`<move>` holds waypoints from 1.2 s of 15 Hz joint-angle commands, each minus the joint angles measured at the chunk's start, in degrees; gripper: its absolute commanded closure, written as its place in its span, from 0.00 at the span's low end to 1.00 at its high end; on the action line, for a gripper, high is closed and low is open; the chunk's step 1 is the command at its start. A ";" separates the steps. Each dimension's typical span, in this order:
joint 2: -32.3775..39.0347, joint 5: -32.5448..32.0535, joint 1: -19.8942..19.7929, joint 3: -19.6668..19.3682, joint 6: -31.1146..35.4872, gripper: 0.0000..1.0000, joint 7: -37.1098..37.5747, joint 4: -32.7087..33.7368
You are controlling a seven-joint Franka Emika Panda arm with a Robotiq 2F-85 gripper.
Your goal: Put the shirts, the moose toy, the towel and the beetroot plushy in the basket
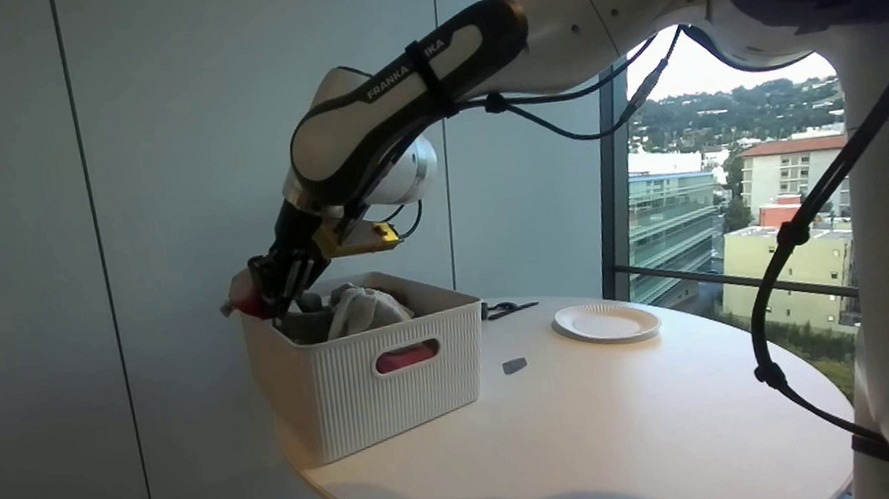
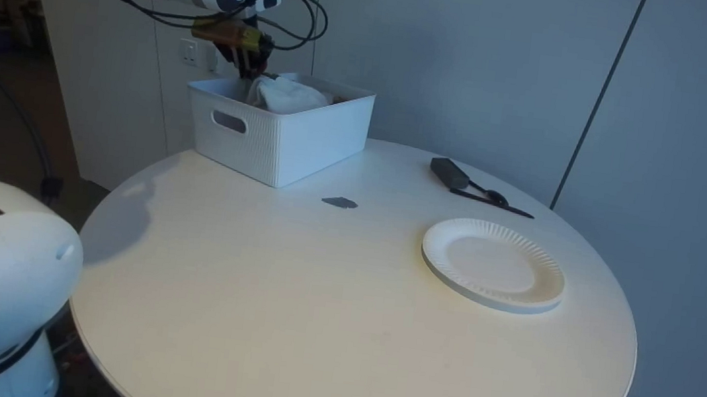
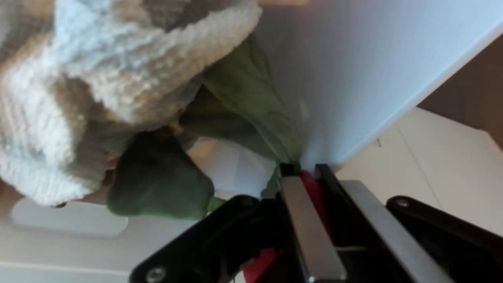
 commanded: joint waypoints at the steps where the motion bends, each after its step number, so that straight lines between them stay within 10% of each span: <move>1: -2.43 5.46 -0.35 -1.60 -7.73 0.49 -6.22 2.19; 8: -13.20 -22.63 -1.76 -6.34 -10.18 0.00 14.57 1.54; 18: -21.62 -28.47 -6.56 -4.88 -32.27 0.00 39.07 -4.24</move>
